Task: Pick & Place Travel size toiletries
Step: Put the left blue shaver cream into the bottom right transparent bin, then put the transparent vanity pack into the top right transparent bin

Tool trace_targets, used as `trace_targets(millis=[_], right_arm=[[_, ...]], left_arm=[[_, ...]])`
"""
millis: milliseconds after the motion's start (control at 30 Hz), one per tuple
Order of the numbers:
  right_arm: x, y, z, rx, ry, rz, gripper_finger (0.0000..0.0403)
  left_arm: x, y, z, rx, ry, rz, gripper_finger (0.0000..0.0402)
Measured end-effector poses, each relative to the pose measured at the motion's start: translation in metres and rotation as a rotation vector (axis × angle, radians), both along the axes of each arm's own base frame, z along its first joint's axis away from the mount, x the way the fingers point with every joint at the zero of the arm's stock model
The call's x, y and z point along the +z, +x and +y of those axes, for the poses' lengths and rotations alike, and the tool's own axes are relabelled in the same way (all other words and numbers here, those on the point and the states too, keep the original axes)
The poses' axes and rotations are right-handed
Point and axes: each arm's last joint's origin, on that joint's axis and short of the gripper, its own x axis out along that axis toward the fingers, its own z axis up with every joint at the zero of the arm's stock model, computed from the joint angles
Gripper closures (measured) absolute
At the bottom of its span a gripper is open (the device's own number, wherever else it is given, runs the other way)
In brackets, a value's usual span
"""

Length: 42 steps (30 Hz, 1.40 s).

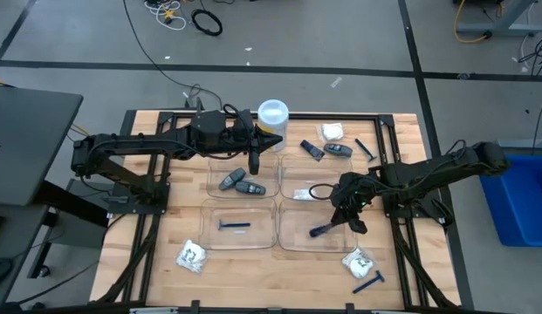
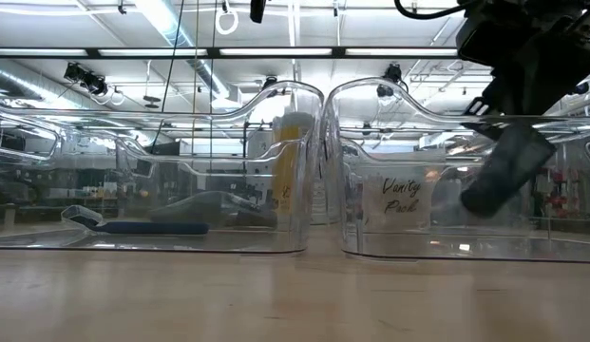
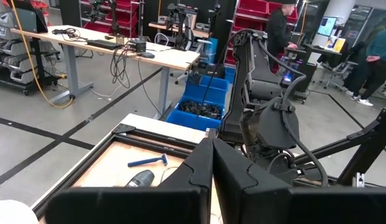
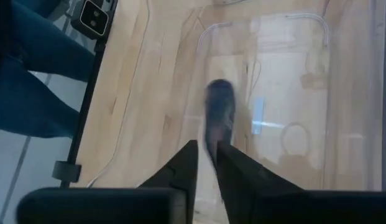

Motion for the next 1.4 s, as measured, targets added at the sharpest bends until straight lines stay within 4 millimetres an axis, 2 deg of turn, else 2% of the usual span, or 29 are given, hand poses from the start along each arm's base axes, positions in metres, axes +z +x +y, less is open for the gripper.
trace_targets(millis=[233,467,767,1100,1400], right_arm=[[0.003,0.001,0.0,0.001,0.001,-0.017,0.0293],[0.027,0.009,-0.002,0.001,0.001,-0.114,0.0281],[0.05,0.017,-0.013,0.01,-0.055,-0.23,0.0307],[0.076,0.023,-0.035,-0.061,-0.113,-0.333,0.0341],[0.098,0.016,-0.061,-0.27,-0.449,-0.433,0.0349]], left_arm=[[0.0,0.0,0.0,0.0,-0.001,-0.001,0.0395],[0.0,0.0,0.0,0.0,-0.001,-0.001,0.0391],[0.003,-0.003,0.0,0.001,0.039,-0.004,0.0388],[0.015,-0.018,-0.002,0.0,0.093,-0.012,0.039],[0.024,-0.045,-0.005,0.019,0.15,0.055,0.0394]])
